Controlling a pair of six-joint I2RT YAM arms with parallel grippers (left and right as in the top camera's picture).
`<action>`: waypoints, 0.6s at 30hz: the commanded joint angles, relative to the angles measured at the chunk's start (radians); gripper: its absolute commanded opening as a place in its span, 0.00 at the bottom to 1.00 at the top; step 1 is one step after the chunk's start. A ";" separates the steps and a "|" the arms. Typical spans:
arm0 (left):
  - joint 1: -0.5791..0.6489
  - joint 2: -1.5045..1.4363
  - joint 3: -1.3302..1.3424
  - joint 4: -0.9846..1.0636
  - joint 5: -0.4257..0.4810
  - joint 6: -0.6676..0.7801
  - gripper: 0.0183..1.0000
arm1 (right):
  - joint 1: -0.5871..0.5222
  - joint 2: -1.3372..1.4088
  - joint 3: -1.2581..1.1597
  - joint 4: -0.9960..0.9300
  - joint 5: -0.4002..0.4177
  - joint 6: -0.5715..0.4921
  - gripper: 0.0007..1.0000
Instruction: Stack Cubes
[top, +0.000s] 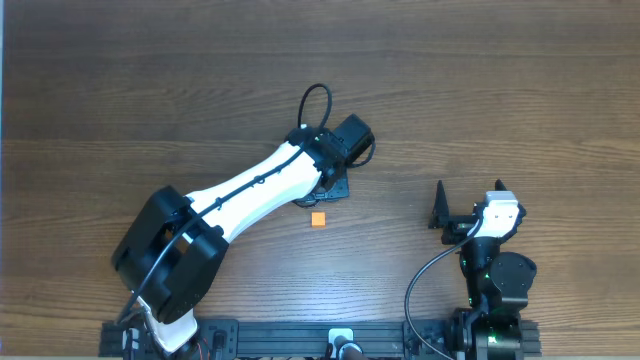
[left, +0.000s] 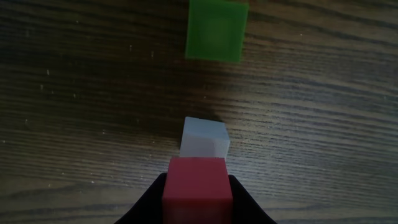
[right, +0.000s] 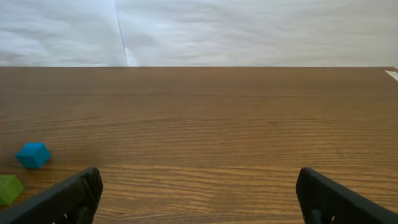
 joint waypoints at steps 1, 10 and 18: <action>0.011 0.026 0.015 0.002 -0.010 0.014 0.11 | -0.005 -0.008 -0.006 -0.002 -0.004 0.003 0.99; 0.011 0.046 0.015 0.014 -0.013 0.014 0.11 | -0.005 -0.008 -0.006 -0.002 -0.004 0.003 0.99; 0.011 0.053 0.015 0.029 -0.016 0.013 0.12 | -0.005 -0.008 -0.006 -0.002 -0.004 0.003 0.99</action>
